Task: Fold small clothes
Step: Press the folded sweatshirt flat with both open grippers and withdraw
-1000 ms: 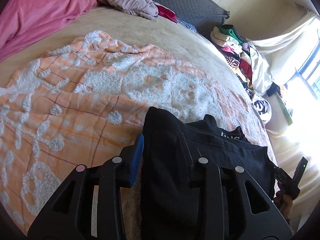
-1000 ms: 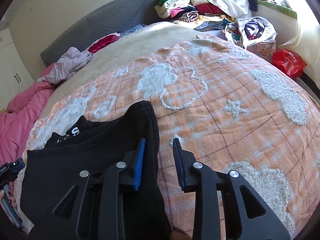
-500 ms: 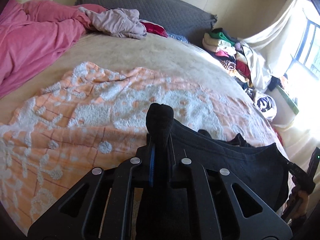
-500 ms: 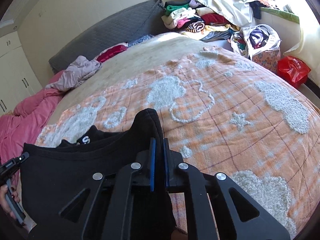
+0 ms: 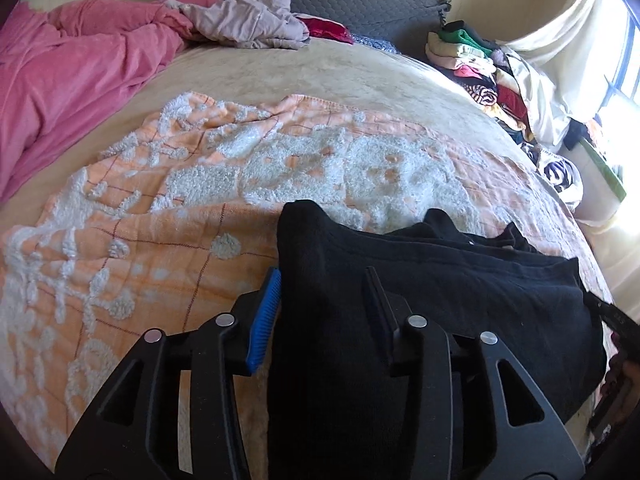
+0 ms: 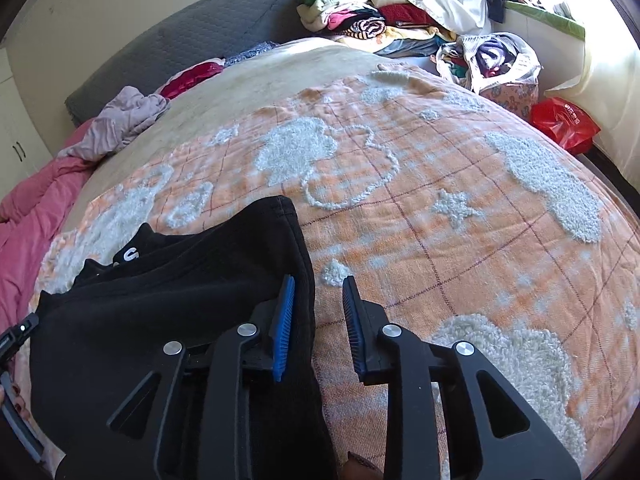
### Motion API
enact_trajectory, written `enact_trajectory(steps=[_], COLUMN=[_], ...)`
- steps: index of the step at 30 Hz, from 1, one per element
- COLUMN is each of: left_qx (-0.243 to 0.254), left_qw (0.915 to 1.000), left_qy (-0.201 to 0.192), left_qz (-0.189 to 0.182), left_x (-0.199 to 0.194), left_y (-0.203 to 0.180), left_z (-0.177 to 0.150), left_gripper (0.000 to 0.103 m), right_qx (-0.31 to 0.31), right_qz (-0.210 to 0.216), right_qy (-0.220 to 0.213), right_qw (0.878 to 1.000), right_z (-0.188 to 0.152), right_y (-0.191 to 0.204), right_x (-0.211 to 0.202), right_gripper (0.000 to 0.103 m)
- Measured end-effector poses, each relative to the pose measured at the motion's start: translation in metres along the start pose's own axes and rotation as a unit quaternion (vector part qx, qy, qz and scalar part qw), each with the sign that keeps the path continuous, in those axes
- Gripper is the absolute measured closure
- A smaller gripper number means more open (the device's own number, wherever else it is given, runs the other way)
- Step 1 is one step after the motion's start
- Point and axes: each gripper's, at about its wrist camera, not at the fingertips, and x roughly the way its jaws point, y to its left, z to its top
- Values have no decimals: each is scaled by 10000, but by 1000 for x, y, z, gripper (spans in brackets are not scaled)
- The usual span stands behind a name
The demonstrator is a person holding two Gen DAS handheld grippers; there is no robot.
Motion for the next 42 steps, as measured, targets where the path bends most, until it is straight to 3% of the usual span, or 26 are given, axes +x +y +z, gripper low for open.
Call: enact_trajectory(steps=[3, 8, 12, 18, 28, 39, 42], left_qx=[366, 707, 824, 806, 928, 942, 912], left_qw=[9993, 9969, 9945, 9939, 9922, 9919, 9924], left_qy=[-4, 264, 595, 700, 791, 737, 690], left_qz=[-30, -231, -247, -259, -270, -430, -464], left_x=[-16, -23, -18, -25, -40, -64, -74], left_y=[-23, -52, -58, -55, -52, -42, -40], left_z=[-10, -31, -47, -61, -84, -109, -114], left_gripper=[57, 50, 50, 50, 50, 50, 50], right_qx=[-282, -942, -1026, -913, -696, -652, -667], right_qz=[129, 505, 743, 682, 549, 261, 178], right_qy=[-209, -297, 143, 842, 911, 589, 520], right_qw=[9993, 9938, 9918, 9899, 9919, 9958, 9963], right_z=[0, -10, -23, -54, -86, -115, -122], right_y=[17, 53, 65, 56, 50, 52, 56], right_x=[-19, -44, -38, -27, -45, -68, -76], right_gripper=[61, 50, 49, 47, 47, 47, 38])
